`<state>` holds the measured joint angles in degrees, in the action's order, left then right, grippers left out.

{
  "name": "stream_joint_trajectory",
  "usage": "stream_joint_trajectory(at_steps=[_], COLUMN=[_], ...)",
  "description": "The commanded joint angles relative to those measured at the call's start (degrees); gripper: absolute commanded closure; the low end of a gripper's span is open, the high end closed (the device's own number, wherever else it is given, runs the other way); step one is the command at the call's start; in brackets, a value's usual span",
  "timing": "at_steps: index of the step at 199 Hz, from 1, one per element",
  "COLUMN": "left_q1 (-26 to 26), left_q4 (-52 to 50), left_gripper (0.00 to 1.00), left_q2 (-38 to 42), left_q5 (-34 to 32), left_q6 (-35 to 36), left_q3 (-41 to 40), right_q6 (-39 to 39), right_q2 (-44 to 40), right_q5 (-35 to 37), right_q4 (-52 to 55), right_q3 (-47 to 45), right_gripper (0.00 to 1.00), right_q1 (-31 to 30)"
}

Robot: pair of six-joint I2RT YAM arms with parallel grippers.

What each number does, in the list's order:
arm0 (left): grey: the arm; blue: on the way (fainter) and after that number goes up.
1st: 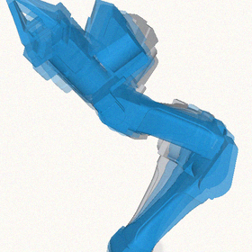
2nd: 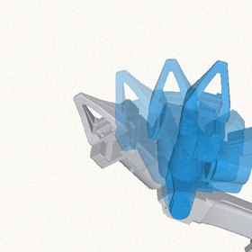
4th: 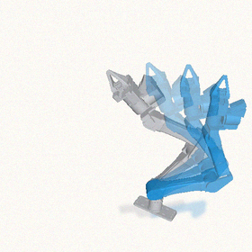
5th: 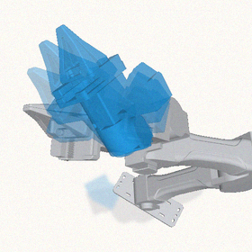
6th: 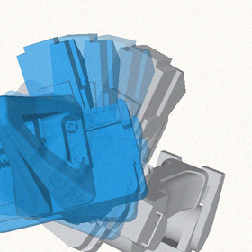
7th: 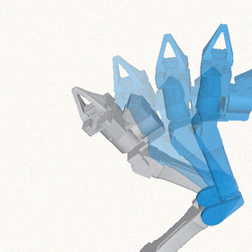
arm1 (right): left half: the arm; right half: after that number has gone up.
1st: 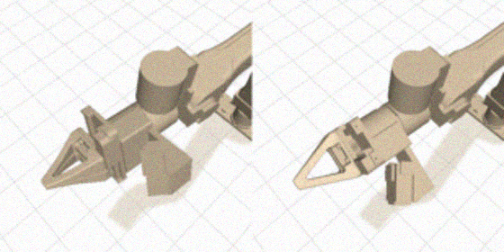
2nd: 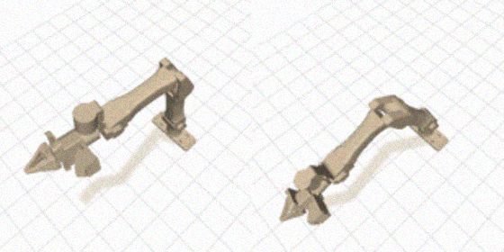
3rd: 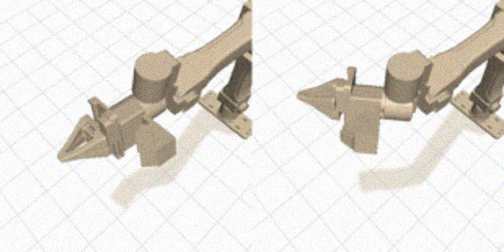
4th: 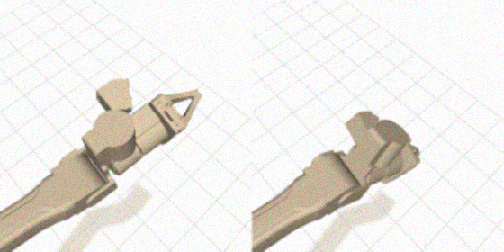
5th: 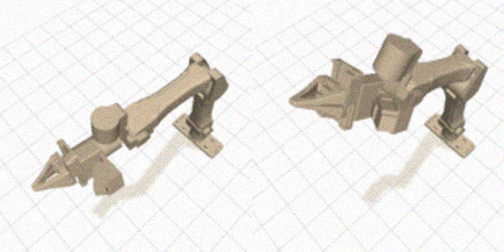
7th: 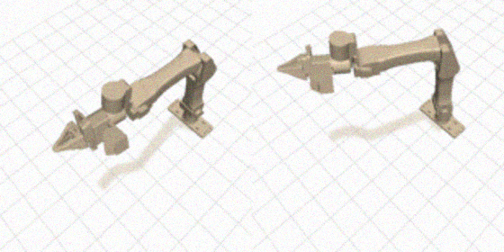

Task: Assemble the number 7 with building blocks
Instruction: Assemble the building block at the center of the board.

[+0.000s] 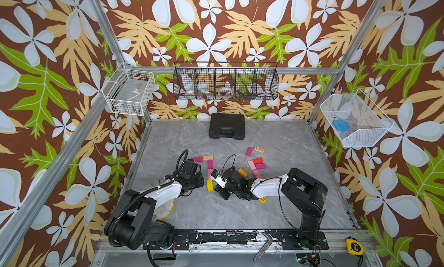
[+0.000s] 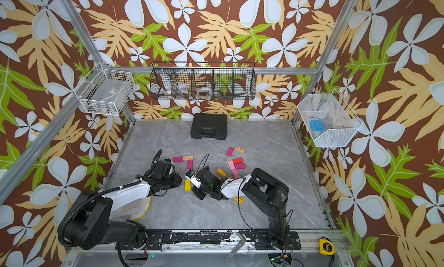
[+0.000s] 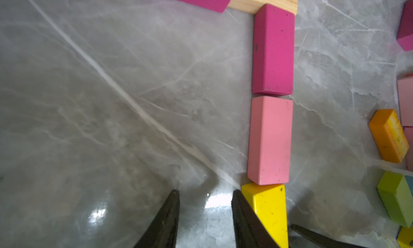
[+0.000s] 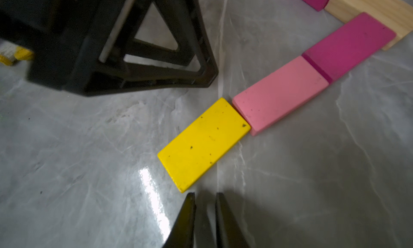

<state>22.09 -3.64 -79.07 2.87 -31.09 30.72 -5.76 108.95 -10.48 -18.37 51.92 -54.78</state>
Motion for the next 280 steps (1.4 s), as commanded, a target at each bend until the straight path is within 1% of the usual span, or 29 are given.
stream_joint_trajectory(at_steps=[1, 119, 242, 280], left_q1=[0.6, 1.7, 1.8, 1.8], left_q4=[-3.7, -3.9, -3.9, -4.0], left_gripper=[0.59, 0.58, 0.58, 0.58], left_q2=[-0.8, -3.4, -3.5, -3.4], left_q5=[-0.5, 0.7, 0.3, 0.0], left_q6=[0.8, 1.5, 1.6, 1.5], left_q3=[0.4, 1.5, 1.7, 1.6], right_q6=[-0.7, -3.1, -3.6, -3.5], right_q2=[0.3, 0.2, 1.1, 0.7], right_q5=[1.2, 0.4, -1.4, -0.7], right_q4=[-0.9, -4.9, -6.2, -6.2], right_q3=[0.3, -1.6, -1.6, -2.0], right_gripper=[0.81, 0.81, 0.81, 0.81], right_q1=[0.0, 0.0, 0.0, 0.0])
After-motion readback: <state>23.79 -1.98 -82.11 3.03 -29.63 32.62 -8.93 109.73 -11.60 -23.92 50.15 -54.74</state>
